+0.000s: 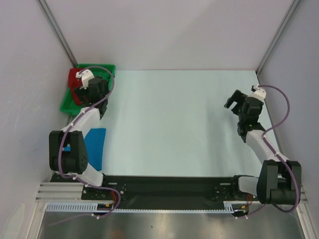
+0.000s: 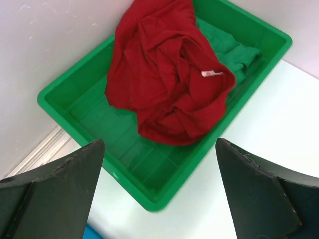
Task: Fold and stack the t-shirts
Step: Grab the tshirt from the pile
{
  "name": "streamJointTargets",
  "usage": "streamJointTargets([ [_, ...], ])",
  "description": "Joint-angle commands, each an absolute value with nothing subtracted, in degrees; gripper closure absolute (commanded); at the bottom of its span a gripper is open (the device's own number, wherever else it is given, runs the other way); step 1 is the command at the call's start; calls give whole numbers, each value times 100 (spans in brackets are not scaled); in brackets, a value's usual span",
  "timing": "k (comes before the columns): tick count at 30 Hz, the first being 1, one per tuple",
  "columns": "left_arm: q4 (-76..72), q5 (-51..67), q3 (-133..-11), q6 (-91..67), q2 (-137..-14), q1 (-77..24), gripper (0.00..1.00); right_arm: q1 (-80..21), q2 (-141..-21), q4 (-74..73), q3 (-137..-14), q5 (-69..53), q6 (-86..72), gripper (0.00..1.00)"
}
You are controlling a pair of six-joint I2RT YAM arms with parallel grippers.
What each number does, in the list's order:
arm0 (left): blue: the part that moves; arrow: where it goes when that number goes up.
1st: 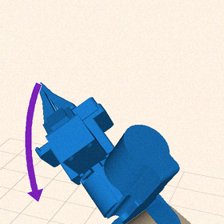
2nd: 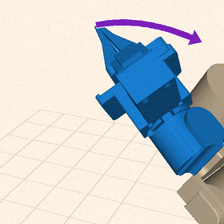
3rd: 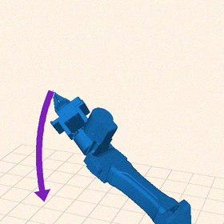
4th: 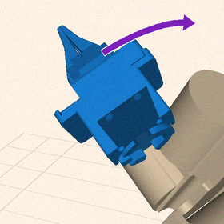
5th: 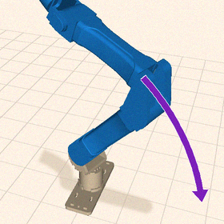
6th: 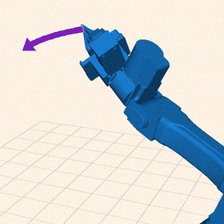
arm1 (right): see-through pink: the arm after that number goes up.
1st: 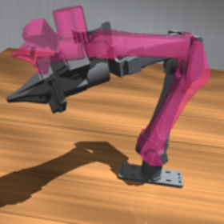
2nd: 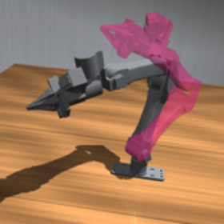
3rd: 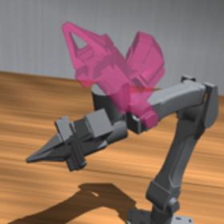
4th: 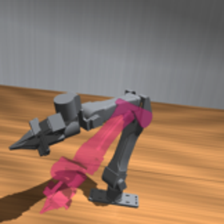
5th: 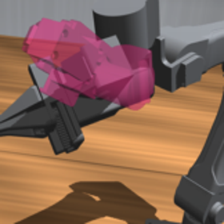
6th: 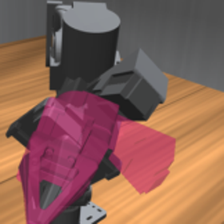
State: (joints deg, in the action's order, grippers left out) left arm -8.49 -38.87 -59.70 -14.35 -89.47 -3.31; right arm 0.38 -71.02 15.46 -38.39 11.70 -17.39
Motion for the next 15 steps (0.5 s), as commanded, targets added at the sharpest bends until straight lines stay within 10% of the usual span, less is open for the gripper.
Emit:
streamJointTargets([
  [1, -737, -2545, -6293, -1766, -8797, 324, 0, 308, -6882, 229, -4025, 53, -2478, 0],
  [15, 1477, -1600, -9984, -1635, -11566, 1125, 0, -158, -6407, 263, -3841, -536, -2277, 0],
])
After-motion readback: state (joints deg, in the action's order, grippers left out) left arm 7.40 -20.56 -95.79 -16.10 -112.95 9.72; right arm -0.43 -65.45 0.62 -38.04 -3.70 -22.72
